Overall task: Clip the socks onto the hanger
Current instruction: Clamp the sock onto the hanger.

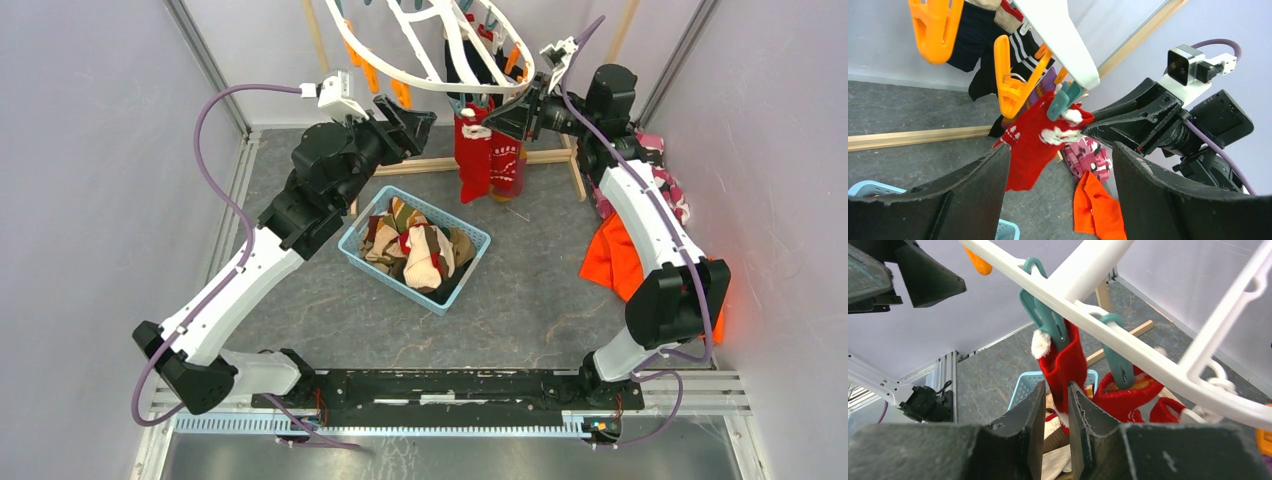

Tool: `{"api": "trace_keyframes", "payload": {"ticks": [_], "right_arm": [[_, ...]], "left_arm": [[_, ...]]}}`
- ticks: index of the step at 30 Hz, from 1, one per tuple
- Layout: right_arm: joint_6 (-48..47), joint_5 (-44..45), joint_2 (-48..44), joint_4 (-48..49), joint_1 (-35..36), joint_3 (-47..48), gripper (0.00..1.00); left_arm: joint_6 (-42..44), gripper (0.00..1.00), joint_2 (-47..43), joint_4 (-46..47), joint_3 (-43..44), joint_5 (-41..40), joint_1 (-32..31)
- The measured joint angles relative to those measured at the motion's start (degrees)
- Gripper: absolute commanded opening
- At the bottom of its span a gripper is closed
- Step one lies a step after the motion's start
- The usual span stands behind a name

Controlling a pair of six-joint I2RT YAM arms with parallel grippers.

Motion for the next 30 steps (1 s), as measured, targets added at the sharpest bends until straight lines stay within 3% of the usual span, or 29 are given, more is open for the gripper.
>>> {"api": "trace_keyframes", "payload": {"ticks": [10,13,20,30], "right_arm": [[-3.17,1.51,0.04,-3.39,-1.73,0.02,0.27],[-5.92,1.75,0.04,-5.7,-1.73,0.2,0.32],[-19.98,2.12,-2.14,-16.0,-1.7,0.61,0.46],[-44.35,1.42,-13.29,-31.3,-1.81,-2.97,0.67]], "left_arm": [[0.59,0.81,-3.69,0.42,-3.32,1.25,0.02],[1.05,0.84,-4.96,0.52,-4.79,1.68,0.0],[6.64,0.99,-12.55,3.43,-14.32,7.17,0.02],[12.09,1.0,-25.18,6.91,-31.98,14.16,0.61]]}}
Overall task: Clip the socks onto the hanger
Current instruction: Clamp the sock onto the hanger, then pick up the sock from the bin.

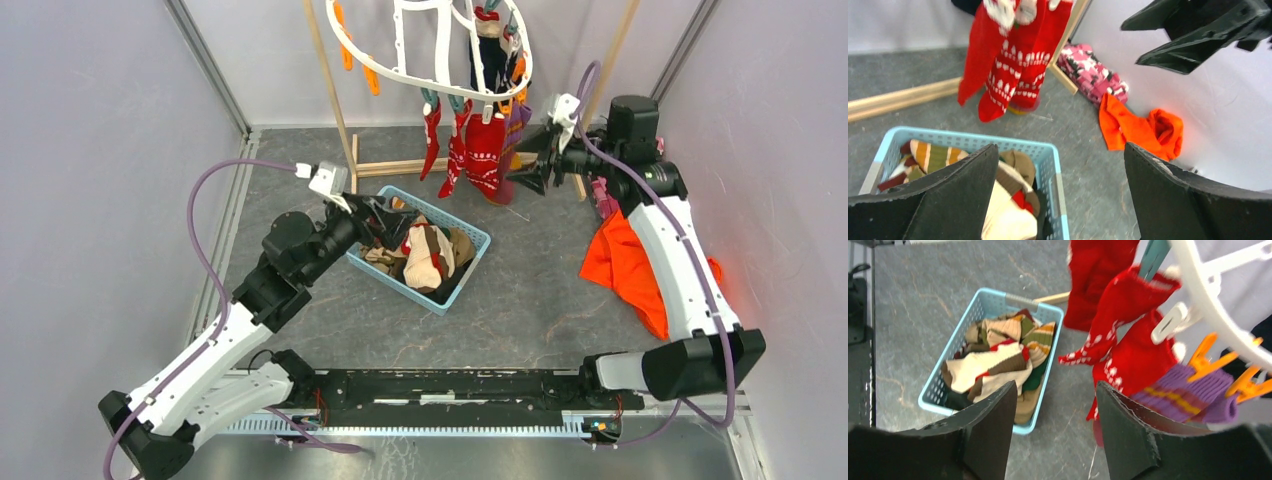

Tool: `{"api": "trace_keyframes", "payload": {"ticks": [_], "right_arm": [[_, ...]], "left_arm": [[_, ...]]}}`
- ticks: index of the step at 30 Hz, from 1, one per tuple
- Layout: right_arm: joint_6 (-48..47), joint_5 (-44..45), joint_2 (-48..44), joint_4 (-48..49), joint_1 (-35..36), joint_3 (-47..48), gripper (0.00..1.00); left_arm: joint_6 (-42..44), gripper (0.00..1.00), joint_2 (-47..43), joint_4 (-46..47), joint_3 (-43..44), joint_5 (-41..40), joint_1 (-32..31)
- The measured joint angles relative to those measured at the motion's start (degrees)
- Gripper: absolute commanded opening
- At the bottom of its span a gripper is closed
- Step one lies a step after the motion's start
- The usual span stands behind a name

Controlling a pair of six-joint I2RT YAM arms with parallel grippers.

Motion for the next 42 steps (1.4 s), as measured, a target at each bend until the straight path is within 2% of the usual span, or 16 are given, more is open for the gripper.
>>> {"api": "trace_keyframes", "payload": {"ticks": [7,11,15,21,32,37,42], "right_arm": [[-10.12,0.61,-7.39,-7.61,-4.66,-13.53,0.71],[-11.69,1.14,-11.58,-8.31,-8.33,-25.57,0.73],[-12.07,1.09,-14.75,-8.17,-12.52,-33.22,0.74],[-12.09,0.13,-17.11,-5.46,-16.13,-38.34,0.74],[-11.89,-2.71,-17.14,-1.62,-17.27,-42.29,0.75],[-11.5,-4.02,-17.11,-0.42,-17.42,-42.56,0.75],[-11.43,-4.87,-17.14,0.02,-17.42,-42.56,0.75]], "left_arm": [[-0.02,1.0,-2.91,-1.2,-10.71,1.2,2.8],[-0.96,1.0,-3.23,-2.01,-14.78,2.47,5.14],[-1.86,1.0,-3.28,-1.81,-17.55,4.02,6.8],[-2.62,0.97,-1.99,0.22,-19.82,6.1,7.89],[-5.7,0.91,1.68,-1.36,-19.69,6.73,9.4],[-6.34,0.8,6.95,-7.1,-15.02,6.25,9.88],[-6.8,0.51,11.56,-9.81,-10.08,7.89,10.1]]}}
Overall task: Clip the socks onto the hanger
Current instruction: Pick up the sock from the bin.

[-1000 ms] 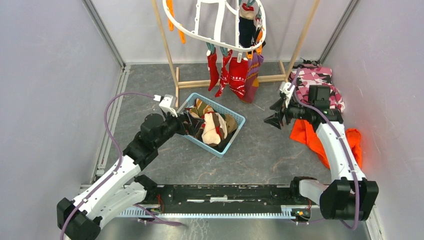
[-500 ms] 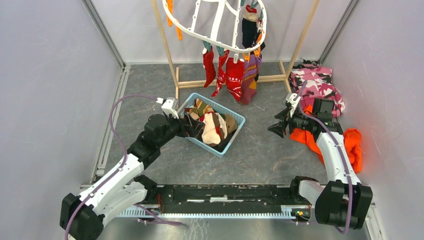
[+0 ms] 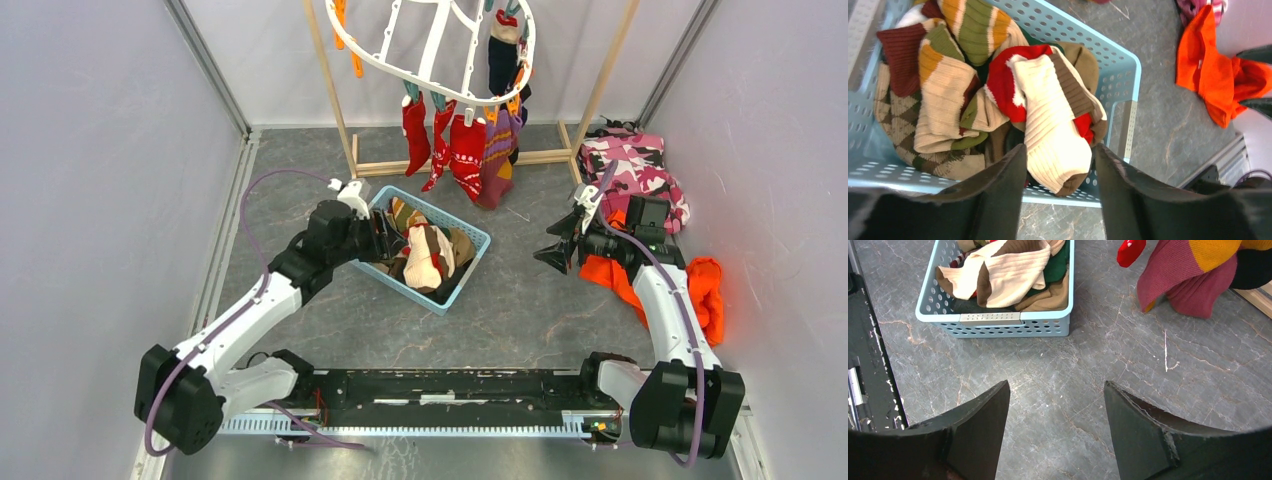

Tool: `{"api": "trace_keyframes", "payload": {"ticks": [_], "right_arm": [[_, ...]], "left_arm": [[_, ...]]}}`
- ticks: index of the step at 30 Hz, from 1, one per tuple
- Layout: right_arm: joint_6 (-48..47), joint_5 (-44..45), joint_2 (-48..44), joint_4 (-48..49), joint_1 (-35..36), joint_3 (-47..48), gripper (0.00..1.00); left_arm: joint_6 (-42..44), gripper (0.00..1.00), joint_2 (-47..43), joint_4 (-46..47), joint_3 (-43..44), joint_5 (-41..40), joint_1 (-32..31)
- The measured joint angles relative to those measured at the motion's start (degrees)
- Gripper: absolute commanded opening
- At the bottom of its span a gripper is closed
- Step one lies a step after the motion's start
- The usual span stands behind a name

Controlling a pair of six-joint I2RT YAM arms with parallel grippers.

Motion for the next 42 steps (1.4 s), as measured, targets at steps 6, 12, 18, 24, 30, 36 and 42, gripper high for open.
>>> {"api": "trace_keyframes", "payload": {"ticks": [6,12,18,24,30,36,42], "right_arm": [[0.13,-0.22,-0.17,0.04,-0.02,-0.13,0.76],[0.37,-0.57,-0.37,0.26,-0.09,-0.33,0.76],[0.59,-1.36,-0.31,0.52,-0.11,-0.33,0.76],[0.61,-1.51,-0.31,0.52,-0.13,-0.33,0.76],[0.59,-1.51,-0.33,0.5,-0.61,-0.33,0.76],[0.59,-1.53,-0.33,0.5,-0.81,-0.33,0.76],[0.57,-1.57,-0.33,0.5,-0.83,-0.33,0.76]], "left_arm": [[-1.2,0.46,6.36,-6.05,6.54,2.12,-1.7],[-1.09,0.58,9.29,-12.96,9.86,-4.35,-8.15],[0.57,0.58,17.2,-14.45,10.36,-9.07,-8.26],[1.62,0.35,18.56,-12.85,10.78,-9.44,-3.69],[1.36,0.33,20.31,-8.96,12.61,-6.93,2.01],[0.2,0.35,23.78,-7.28,12.68,-3.32,1.88],[-0.42,0.36,26.58,-5.88,12.74,-2.47,1.9]]}}
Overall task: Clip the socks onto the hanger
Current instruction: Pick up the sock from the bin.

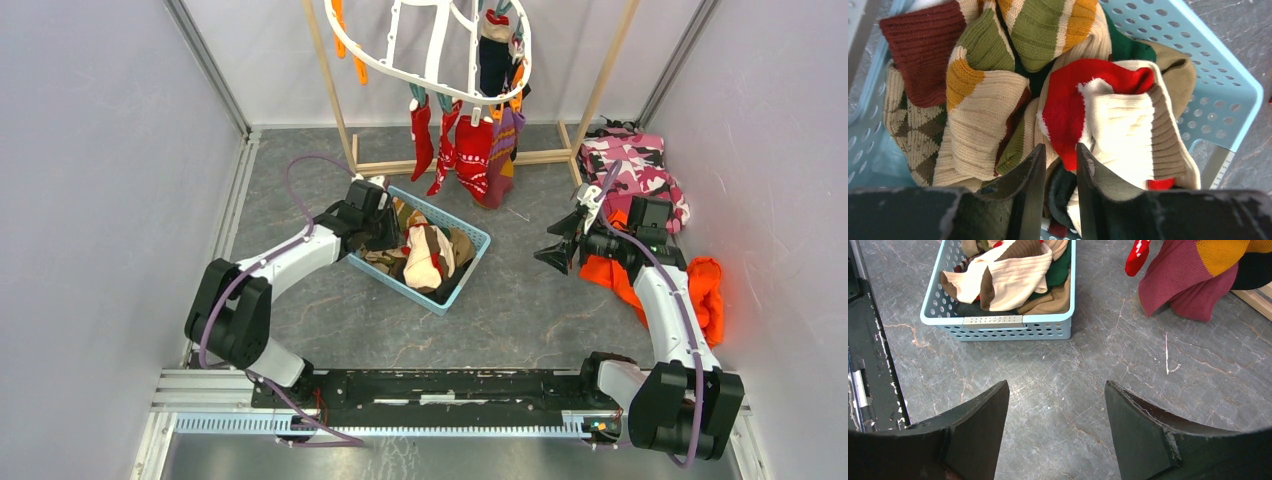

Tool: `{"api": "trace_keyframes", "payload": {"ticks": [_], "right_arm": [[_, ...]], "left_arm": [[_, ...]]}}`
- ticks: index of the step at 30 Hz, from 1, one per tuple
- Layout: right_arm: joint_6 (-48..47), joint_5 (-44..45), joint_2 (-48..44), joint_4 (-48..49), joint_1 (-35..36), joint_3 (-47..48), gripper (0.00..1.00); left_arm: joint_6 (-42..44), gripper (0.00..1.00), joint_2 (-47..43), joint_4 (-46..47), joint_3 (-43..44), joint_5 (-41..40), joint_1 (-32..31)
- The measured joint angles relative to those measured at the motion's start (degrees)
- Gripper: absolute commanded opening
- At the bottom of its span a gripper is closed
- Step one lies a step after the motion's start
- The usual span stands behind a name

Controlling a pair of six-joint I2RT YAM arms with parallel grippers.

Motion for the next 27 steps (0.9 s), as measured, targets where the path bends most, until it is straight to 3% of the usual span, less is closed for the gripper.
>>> {"api": "trace_keyframes", "payload": {"ticks": [6,7,10,13,19,27], "right_arm": [[0.0,-0.13,0.0,-0.02,-0.02,0.0,0.76],[0.0,-0.15,0.0,-0.02,-0.04,0.0,0.76],[0.0,-0.17,0.0,-0.02,-0.2,0.0,0.76],[0.0,-0.2,0.0,-0.02,-0.31,0.0,0.76],[0.0,-0.39,0.0,-0.04,-0.31,0.0,0.76],[0.0,-1.31,0.15,-0.04,-0.35,0.0,0.76]], "left_arm": [[-0.87,0.37,3.52,1.14,0.22,1.9,0.0],[-1.2,0.34,3.82,1.44,0.22,2.4,0.0],[-1.64,0.12,4.26,2.16,0.22,2.97,0.0],[-2.29,0.03,4.28,2.71,0.26,3.06,0.0],[-2.25,0.02,1.84,1.03,0.87,2.4,0.0],[1.9,0.02,-10.73,-0.39,2.89,-0.59,-0.02]]}}
